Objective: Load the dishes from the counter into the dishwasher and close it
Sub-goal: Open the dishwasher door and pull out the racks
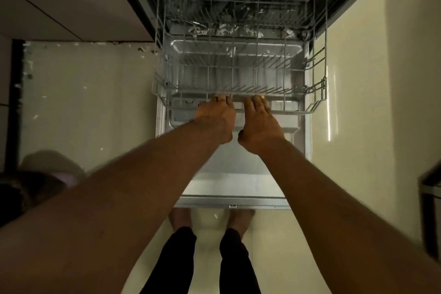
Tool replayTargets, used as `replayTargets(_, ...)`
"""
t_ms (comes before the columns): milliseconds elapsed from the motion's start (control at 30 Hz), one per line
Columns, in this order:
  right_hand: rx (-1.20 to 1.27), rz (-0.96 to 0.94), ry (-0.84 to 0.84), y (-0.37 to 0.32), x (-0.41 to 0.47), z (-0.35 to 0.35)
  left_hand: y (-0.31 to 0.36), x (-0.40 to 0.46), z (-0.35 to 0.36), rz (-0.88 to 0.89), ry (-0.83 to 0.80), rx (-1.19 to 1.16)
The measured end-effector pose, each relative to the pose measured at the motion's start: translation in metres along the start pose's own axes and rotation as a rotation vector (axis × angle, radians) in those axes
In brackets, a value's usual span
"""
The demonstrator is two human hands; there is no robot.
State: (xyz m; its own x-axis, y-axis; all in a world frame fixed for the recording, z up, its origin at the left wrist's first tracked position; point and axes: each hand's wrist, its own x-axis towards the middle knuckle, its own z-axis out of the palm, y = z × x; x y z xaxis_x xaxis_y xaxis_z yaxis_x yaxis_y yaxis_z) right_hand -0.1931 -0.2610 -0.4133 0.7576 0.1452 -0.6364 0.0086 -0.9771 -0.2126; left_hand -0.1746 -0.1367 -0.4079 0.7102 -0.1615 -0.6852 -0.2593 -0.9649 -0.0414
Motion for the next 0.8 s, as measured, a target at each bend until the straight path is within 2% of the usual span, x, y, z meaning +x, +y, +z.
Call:
replayTargets(200, 0.109, 0.014, -0.051, 0.005, -0.039, 0.032, 0.015, -0.035, 0.028, 0.001, -0.078, -0.013)
replayTargets(667, 0.062, 0.009, -0.116, 0.002, -0.046, 0.027, 0.015, -0.048, 0.037, -0.002, -0.083, -0.063)
replayTargets(800, 0.081, 0.017, -0.150, 0.005, -0.047, 0.034, 0.010, -0.047, 0.042, 0.038, -0.105, -0.162)
